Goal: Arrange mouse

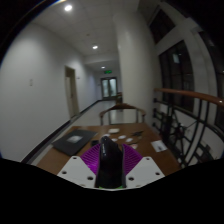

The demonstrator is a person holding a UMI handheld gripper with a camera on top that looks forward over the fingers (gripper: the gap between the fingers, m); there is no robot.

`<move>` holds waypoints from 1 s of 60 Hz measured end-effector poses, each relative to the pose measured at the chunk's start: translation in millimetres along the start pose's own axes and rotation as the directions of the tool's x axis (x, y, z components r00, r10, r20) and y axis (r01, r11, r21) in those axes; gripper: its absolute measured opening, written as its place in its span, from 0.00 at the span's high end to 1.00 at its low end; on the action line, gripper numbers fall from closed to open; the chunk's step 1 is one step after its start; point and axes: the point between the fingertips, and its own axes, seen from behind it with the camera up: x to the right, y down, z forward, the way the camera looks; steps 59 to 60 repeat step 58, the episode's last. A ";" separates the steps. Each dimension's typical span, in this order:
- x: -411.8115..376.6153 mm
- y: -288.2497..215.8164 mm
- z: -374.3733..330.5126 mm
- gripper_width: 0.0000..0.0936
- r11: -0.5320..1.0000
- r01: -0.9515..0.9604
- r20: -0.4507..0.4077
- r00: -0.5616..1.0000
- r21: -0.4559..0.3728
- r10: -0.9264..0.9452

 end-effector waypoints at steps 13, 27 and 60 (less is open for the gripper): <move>-79.3 128.4 29.2 0.69 0.973 0.075 -0.001 0.997 -0.220 -0.077; -85.3 172.1 41.2 0.65 0.954 0.127 -0.001 0.991 -0.270 -0.132; 5.8 165.8 -118.5 0.11 0.918 0.114 0.213 0.977 -0.379 -0.034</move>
